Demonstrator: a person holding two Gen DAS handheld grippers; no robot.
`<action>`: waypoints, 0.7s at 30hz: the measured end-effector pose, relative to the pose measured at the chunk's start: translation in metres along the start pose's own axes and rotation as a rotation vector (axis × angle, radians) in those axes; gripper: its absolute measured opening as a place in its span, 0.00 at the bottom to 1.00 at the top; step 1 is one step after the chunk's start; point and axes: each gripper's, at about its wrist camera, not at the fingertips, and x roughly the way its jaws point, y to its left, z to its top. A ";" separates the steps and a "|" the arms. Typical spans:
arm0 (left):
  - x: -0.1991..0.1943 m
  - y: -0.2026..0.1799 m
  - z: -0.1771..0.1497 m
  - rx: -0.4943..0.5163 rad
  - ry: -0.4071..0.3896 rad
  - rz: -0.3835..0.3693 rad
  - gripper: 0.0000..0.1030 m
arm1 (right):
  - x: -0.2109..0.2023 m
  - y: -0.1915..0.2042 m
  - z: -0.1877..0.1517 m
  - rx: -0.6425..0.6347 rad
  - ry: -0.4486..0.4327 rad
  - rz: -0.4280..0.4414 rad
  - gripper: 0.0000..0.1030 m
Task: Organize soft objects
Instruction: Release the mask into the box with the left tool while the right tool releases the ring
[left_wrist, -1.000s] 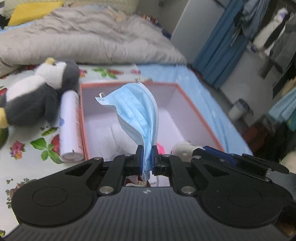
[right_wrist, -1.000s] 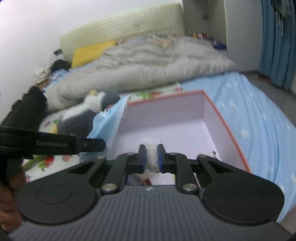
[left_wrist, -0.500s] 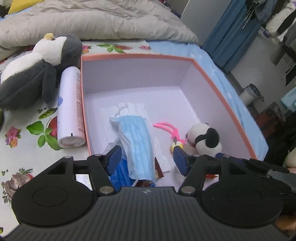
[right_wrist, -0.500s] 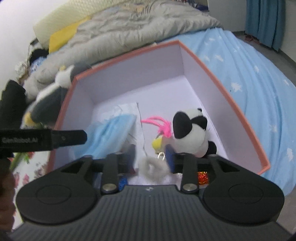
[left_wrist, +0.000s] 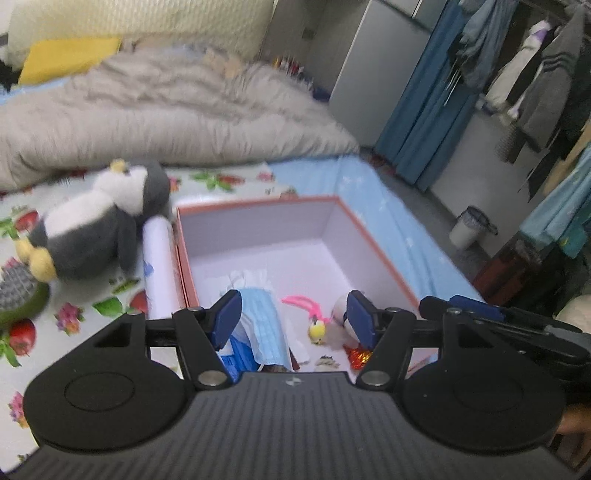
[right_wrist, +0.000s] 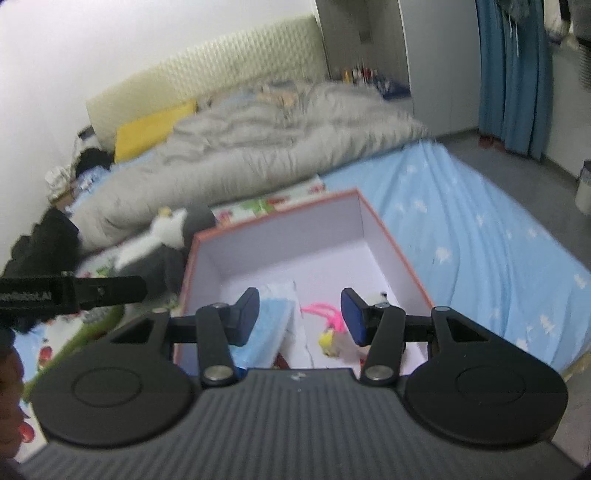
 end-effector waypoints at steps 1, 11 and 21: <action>-0.011 -0.001 0.000 0.003 -0.015 -0.002 0.67 | -0.010 0.003 0.001 -0.002 -0.019 0.003 0.50; -0.108 -0.013 -0.033 0.045 -0.122 -0.030 0.67 | -0.107 0.043 -0.008 -0.026 -0.162 0.035 0.50; -0.150 -0.010 -0.085 0.039 -0.143 -0.031 0.67 | -0.156 0.063 -0.052 -0.026 -0.220 0.016 0.50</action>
